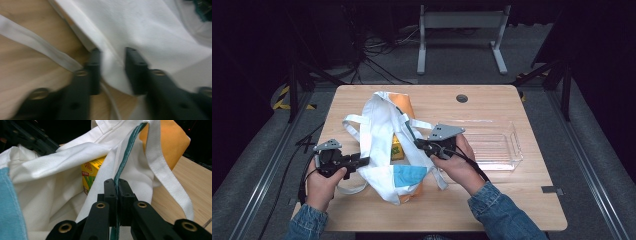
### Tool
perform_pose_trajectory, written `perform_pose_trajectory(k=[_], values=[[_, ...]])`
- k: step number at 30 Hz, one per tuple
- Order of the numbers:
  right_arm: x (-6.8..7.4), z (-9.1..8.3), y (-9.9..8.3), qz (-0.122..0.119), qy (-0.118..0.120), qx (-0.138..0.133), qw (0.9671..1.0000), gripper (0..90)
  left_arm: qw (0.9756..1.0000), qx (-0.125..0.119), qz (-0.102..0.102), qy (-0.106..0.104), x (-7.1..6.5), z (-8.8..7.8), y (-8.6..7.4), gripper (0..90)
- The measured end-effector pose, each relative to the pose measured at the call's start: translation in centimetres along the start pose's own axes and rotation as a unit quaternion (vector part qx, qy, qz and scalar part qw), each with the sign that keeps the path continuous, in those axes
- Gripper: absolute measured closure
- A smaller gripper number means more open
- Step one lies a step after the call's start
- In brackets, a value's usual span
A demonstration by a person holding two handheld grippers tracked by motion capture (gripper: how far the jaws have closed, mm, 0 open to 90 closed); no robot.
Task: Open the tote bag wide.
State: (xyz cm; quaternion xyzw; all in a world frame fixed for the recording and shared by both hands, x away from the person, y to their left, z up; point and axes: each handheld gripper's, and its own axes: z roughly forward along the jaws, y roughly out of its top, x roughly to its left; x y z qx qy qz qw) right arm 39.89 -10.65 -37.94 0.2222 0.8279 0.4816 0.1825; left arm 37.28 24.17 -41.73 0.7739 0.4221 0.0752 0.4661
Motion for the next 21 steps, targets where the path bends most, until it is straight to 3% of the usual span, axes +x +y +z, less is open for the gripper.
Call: perform_pose_trajectory(k=[1, 2, 3, 4, 7, 11, 12, 15, 18, 19, 21], values=[[0.1, 0.0, 0.1, 0.000, 0.000, -0.002, 1.0000, 87.1, 0.9999, -0.010, 0.010, 0.005, -0.3, -0.3, 0.2, 86.6], [0.1, -0.1, 0.1, -0.001, 0.000, -0.003, 1.0000, 87.1, 0.9995, -0.015, 0.022, 0.016, -0.5, -0.8, 0.4, 88.6], [0.1, -0.1, 0.1, -0.001, 0.000, -0.003, 1.0000, 87.1, 0.9995, -0.015, 0.022, 0.016, -0.5, -0.8, 0.4, 88.7], [0.1, -0.2, 0.2, -0.002, -0.001, -0.005, 1.0000, 87.2, 0.9984, -0.027, 0.037, 0.032, -0.7, -1.5, 0.7, 88.7], [-0.1, -0.7, 0.5, -0.006, -0.013, -0.013, 0.9998, 87.3, 0.9951, -0.049, 0.055, 0.066, -1.1, -3.1, 1.2, 89.0], [-0.6, -1.4, 0.7, -0.003, -0.027, -0.016, 0.9995, 87.3, 0.9862, -0.063, 0.084, 0.127, -1.5, -5.4, 1.7, 89.0], [-0.7, -1.6, 0.7, 0.000, -0.031, -0.014, 0.9994, 87.4, 0.9825, -0.064, 0.092, 0.149, -1.4, -6.0, 1.8, 89.0], [-1.0, -1.8, 0.6, 0.008, -0.046, -0.006, 0.9989, 87.5, 0.9759, -0.064, 0.093, 0.186, -0.7, -7.2, 1.5, 89.1], [-1.2, -1.9, 0.4, 0.008, -0.059, -0.001, 0.9982, 87.5, 0.9741, -0.060, 0.084, 0.201, 0.1, -7.6, 1.1, 89.1], [-1.3, -1.9, 0.3, 0.009, -0.065, 0.001, 0.9978, 87.5, 0.9748, -0.056, 0.078, 0.202, 0.5, -7.5, 0.9, 89.1], [-1.5, -1.9, 0.2, 0.011, -0.073, 0.004, 0.9973, 87.5, 0.9784, -0.046, 0.067, 0.190, 1.1, -6.9, 0.4, 89.1]])
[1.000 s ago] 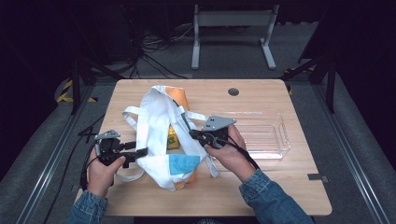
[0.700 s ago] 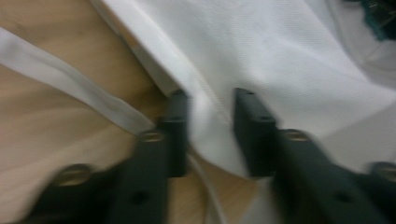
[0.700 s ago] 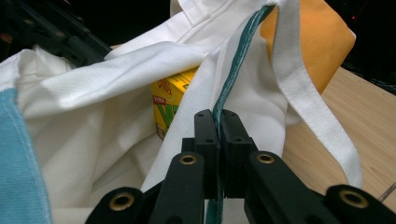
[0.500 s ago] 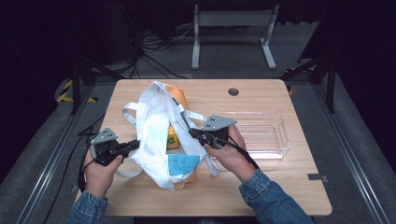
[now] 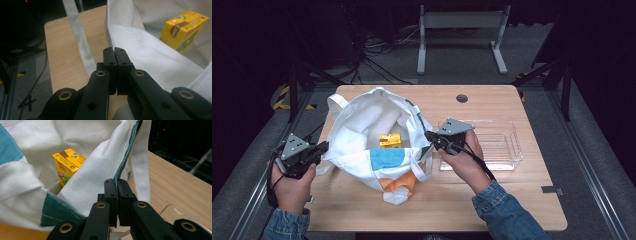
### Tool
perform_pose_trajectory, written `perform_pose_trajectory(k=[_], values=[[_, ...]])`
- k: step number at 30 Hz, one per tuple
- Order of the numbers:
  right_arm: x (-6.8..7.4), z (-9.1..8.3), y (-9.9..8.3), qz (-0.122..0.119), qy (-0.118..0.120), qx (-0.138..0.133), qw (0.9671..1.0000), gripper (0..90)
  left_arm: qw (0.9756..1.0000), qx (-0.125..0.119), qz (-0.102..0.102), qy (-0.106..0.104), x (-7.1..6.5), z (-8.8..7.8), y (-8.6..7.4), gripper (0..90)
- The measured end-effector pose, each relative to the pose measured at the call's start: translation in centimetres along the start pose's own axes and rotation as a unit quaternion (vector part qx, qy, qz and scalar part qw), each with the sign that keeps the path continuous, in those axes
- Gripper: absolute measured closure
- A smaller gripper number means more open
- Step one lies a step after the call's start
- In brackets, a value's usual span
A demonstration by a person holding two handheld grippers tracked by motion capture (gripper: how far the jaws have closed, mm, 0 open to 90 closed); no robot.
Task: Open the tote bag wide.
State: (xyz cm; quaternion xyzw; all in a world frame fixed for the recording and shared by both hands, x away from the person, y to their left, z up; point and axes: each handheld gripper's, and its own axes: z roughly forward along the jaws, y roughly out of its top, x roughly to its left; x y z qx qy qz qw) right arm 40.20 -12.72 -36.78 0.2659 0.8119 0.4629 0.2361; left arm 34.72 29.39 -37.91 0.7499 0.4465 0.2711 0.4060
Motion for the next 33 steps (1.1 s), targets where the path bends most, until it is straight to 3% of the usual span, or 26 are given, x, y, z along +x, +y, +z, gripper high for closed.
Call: perform_pose_trajectory(k=[6, 9, 13, 14, 18, 26, 33], values=[[1.0, 1.3, -0.6, -0.039, -0.035, 0.050, 0.9974, 87.5, 0.9990, 0.036, 0.023, -0.016, -1.0, 2.5, -0.8, 89.0], [2.1, 2.2, -1.0, -0.076, -0.055, 0.089, 0.9916, 87.5, 0.9980, 0.052, 0.027, -0.021, -1.3, 3.2, -1.0, 89.0], [2.2, 2.8, -1.4, -0.071, -0.047, 0.113, 0.9900, 87.5, 0.9972, 0.065, 0.021, -0.030, -1.0, 4.0, -1.7, 88.9], [2.1, 3.0, -1.5, -0.060, -0.042, 0.117, 0.9904, 87.6, 0.9970, 0.069, 0.018, -0.029, -1.0, 4.2, -1.9, 88.9], [2.1, 3.4, -2.0, -0.056, -0.031, 0.135, 0.9888, 87.5, 0.9961, 0.077, 0.027, -0.033, -1.1, 4.7, -2.2, 88.8], [2.3, 3.7, -2.9, -0.050, -0.024, 0.140, 0.9886, 87.2, 0.9947, 0.088, 0.031, -0.043, -1.5, 5.9, -3.1, 88.3], [1.6, 2.7, -2.5, -0.027, -0.018, 0.089, 0.9955, 78.6, 0.9983, 0.037, 0.011, -0.045, -1.5, 4.0, -2.6, 77.9]])
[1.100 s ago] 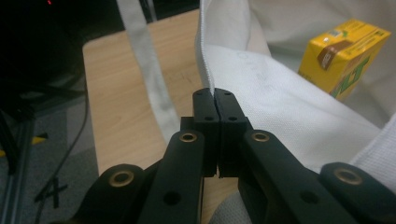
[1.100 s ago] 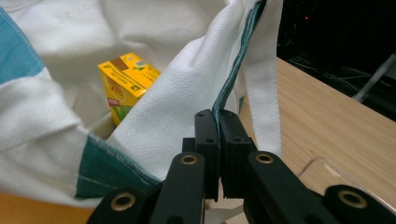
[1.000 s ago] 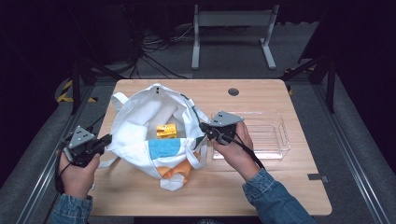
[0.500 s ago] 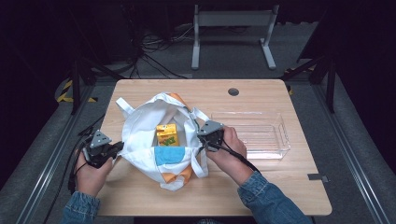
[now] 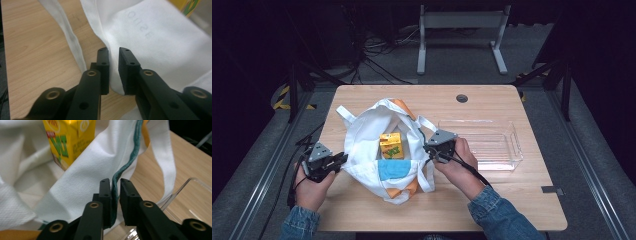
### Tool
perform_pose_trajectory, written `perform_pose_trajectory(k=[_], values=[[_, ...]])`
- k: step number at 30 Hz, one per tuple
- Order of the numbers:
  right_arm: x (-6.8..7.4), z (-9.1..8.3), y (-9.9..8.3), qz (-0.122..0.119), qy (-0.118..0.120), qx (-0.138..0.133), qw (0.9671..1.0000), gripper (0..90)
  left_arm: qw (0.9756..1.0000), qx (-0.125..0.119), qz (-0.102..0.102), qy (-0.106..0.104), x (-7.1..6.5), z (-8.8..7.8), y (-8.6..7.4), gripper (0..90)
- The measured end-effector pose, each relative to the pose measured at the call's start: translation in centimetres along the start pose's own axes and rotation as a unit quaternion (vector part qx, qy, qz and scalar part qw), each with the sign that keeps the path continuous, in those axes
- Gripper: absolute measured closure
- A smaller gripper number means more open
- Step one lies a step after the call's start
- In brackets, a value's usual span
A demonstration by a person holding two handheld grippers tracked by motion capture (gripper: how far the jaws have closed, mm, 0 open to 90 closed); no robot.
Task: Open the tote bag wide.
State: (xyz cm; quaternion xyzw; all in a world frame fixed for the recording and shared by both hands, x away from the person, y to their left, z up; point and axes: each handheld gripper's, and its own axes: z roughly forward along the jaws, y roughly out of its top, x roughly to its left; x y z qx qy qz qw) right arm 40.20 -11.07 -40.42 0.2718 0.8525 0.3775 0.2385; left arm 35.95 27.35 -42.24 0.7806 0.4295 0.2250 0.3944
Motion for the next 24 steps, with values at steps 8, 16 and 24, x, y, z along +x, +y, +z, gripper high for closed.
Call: perform_pose_trajectory(k=[8, 16, 24], values=[[-1.0, -2.0, 1.1, 0.020, 0.009, -0.084, 0.9962, 62.4, 0.9966, -0.081, -0.015, 0.006, -0.6, -2.9, 1.1, 57.4], [-2.2, -3.0, 2.6, 0.012, 0.027, -0.125, 0.9918, 49.7, 0.9933, -0.113, -0.011, -0.020, -1.4, -4.9, 1.5, 51.5], [-3.6, -3.7, 4.0, 0.027, 0.093, -0.157, 0.9828, 50.5, 0.9921, -0.119, -0.013, -0.037, -1.5, -5.2, 1.3, 49.4]])
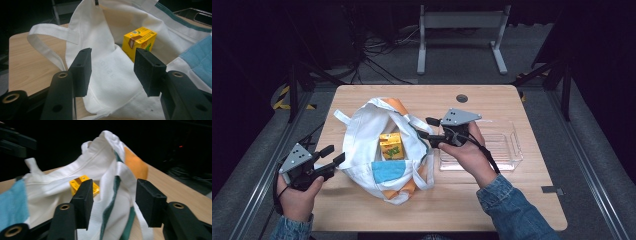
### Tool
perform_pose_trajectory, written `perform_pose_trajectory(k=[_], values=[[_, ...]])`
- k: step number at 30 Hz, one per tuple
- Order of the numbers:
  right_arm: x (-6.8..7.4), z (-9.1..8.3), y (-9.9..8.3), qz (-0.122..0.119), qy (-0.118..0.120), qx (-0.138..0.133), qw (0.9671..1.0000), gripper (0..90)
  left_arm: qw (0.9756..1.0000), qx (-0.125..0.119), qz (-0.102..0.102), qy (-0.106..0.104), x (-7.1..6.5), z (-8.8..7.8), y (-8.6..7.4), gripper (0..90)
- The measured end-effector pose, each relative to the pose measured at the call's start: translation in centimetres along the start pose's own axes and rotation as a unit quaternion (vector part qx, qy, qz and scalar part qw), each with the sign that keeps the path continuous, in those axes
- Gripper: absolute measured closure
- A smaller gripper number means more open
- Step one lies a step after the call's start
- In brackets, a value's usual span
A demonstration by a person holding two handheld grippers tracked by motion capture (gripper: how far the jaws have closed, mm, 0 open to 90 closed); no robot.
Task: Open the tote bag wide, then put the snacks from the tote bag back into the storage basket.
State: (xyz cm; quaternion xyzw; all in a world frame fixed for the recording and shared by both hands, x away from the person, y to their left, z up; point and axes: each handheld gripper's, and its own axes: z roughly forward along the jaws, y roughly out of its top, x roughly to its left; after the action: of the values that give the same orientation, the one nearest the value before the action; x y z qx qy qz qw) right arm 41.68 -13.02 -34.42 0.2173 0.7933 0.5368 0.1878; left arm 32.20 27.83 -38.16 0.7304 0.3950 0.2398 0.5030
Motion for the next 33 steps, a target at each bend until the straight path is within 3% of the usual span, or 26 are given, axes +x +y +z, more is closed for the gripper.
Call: perform_pose_trajectory(k=[3, 6, 7, 15, 26, 33], values=[[-0.4, 0.3, 0.6, -0.004, 0.041, -0.007, 0.9991, 55.9, 1.0000, -0.004, -0.001, -0.005, 0.0, -0.2, 0.0, 49.3], [-0.8, 0.6, 1.4, 0.004, 0.088, -0.012, 0.9960, 60.2, 0.9999, -0.010, 0.000, -0.008, 0.2, -0.4, 0.2, 48.6], [-0.9, 0.8, 1.6, 0.005, 0.094, -0.013, 0.9955, 60.2, 0.9999, -0.010, 0.000, -0.009, 0.3, -0.4, 0.2, 48.3], [-1.4, 1.7, 3.1, 0.000, 0.102, -0.020, 0.9945, 56.4, 0.9999, -0.010, -0.007, -0.004, 0.6, -0.4, -0.1, 46.8], [-0.6, 4.1, 4.3, -0.011, 0.114, 0.006, 0.9934, 50.3, 0.9998, -0.008, -0.008, 0.014, 0.9, -0.4, -0.3, 45.6], [-0.3, 5.8, 4.6, -0.013, 0.141, 0.032, 0.9894, 46.8, 0.9996, -0.011, -0.022, 0.014, 1.2, -0.5, -0.5, 44.9]])
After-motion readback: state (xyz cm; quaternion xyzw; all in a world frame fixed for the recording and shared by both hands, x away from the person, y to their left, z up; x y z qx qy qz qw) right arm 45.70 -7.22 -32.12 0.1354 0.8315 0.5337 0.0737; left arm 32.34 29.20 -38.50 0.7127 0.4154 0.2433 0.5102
